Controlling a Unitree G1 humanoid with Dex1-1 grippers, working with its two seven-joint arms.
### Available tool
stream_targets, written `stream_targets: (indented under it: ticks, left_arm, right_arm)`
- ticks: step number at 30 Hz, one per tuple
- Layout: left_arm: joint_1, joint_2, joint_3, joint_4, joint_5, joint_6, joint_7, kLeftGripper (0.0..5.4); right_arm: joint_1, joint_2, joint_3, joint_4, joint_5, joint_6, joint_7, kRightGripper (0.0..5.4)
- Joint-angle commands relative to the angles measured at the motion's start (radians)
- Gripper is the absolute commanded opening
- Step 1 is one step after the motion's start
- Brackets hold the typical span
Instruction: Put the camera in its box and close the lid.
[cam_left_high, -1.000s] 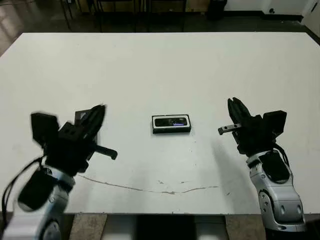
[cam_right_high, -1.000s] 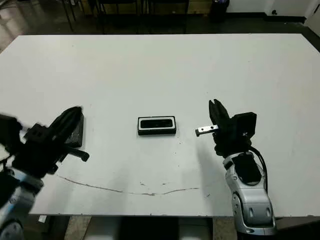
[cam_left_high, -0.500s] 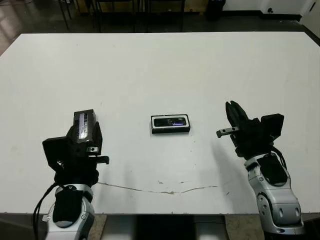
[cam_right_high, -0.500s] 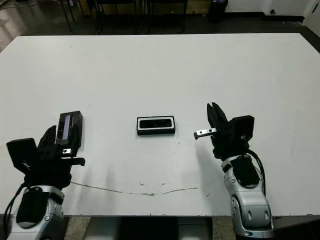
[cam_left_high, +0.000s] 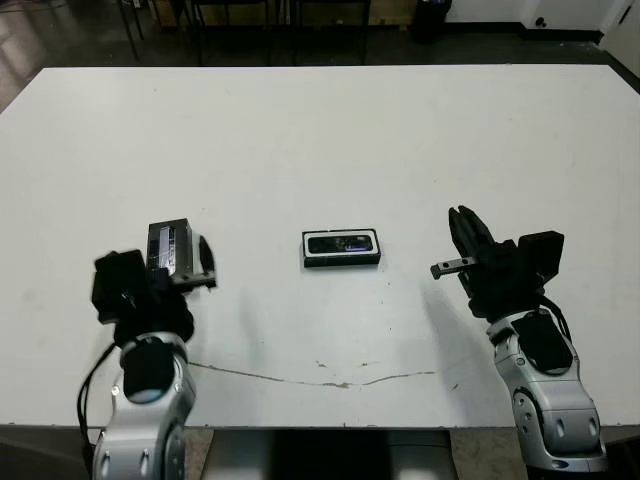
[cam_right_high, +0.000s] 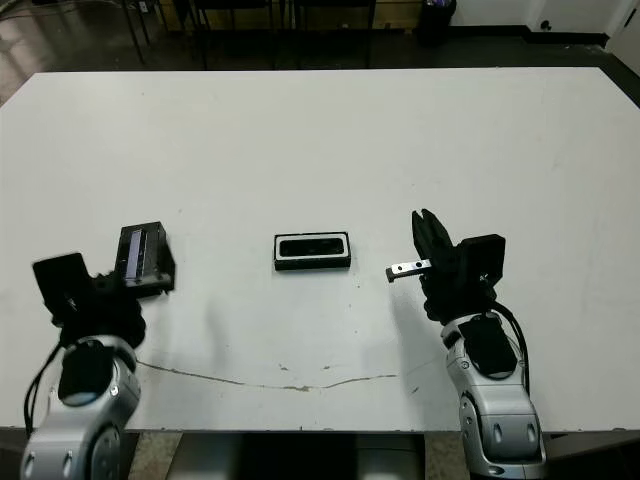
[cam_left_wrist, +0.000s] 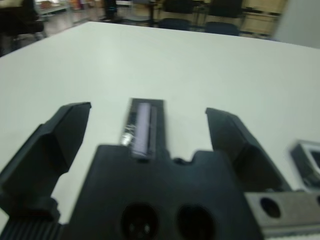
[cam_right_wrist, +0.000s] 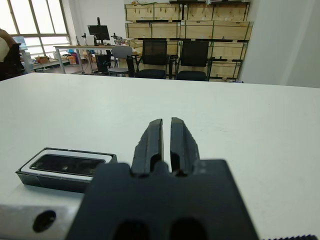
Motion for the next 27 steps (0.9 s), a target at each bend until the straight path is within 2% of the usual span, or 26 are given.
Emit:
stream_targets:
  ticks: [1,5,9,13,18,21,24,27]
  left_arm:
    - [-0.037,-0.005,0.032,0.045,0.007,0.054,0.016,5.39]
    - [-0.079,0.013,0.085,0.066,-0.039,0.094,-0.023,5.39]
    - [-0.124,0.012,0.160,0.074,-0.129,0.148,-0.069,5.39]
    - [-0.142,0.055,0.180,0.084,-0.175,0.179,-0.126,5.39]
    - [-0.143,0.090,0.174,0.076,-0.204,0.209,-0.163,5.39]
    - [-0.145,0.098,0.168,0.072,-0.210,0.215,-0.166,5.09]
    - [-0.147,0.115,0.160,0.072,-0.213,0.231,-0.172,5.38]
    - [-0.149,0.130,0.151,0.070,-0.214,0.249,-0.175,5.38]
  right_arm:
    - [0.013,-0.003,-0.002,0.015,0.003,0.001,0.004,0.00]
    - [0.014,-0.002,-0.004,0.008,0.007,0.016,0.001,0.00]
    - [0.015,-0.003,-0.008,0.014,0.012,0.009,0.005,0.00]
    - [0.014,-0.006,-0.008,0.014,0.011,0.007,0.006,0.00]
    - [0.012,-0.012,-0.007,0.011,0.005,0.013,0.006,0.00]
    - [0.012,-0.014,-0.005,0.012,0.000,0.010,0.005,0.00]
    - [0.012,-0.010,-0.007,0.016,0.006,0.004,0.007,0.00]
    - [0.012,-0.011,-0.005,0.016,0.002,0.005,0.006,0.00]
